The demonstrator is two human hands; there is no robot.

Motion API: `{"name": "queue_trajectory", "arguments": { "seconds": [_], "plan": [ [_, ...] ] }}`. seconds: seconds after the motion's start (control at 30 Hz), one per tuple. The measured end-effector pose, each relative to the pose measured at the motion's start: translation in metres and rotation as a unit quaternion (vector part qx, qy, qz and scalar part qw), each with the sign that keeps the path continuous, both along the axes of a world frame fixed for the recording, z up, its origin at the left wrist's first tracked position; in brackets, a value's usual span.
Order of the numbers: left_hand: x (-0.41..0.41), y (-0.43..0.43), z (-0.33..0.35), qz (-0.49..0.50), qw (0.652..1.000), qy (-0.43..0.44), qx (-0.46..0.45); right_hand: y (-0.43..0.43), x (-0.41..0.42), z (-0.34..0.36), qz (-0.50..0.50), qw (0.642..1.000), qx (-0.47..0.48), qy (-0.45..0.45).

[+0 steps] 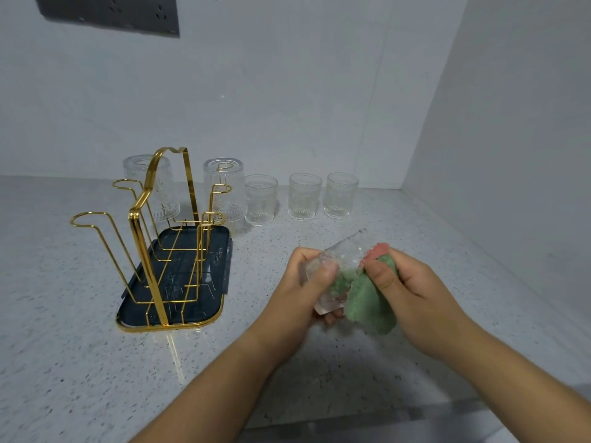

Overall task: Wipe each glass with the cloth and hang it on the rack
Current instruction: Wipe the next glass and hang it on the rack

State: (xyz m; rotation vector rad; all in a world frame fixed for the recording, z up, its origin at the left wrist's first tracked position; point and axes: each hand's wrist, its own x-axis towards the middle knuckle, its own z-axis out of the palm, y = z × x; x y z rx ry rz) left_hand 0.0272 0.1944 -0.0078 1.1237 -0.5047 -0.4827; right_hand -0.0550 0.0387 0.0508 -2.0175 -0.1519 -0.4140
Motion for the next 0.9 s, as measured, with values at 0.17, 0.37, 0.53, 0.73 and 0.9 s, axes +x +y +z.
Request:
{"name": "queue_trajectory", "arguments": {
  "seconds": [0.17,0.37,0.53,0.73,0.9],
  "plan": [
    [-0.002,0.001,-0.014,0.084,0.956,-0.264,0.095,-0.010,0.008,-0.001,-0.035,0.982,0.147,0.114],
    [-0.002,-0.003,-0.008,-0.012,0.998,-0.020,0.050,-0.002,0.005,-0.001,-0.053,0.992,0.104,0.046],
    [0.002,-0.003,-0.002,-0.069,0.992,0.109,-0.004,0.003,0.002,-0.005,-0.030,0.999,0.028,-0.023],
    [-0.001,0.000,-0.008,0.035,0.984,-0.158,0.071,-0.005,0.008,-0.004,-0.074,0.994,0.078,0.013],
    [0.002,0.001,-0.014,0.062,0.957,-0.253,0.130,-0.008,0.010,-0.008,-0.099,0.981,0.152,0.064]
  ]
}}
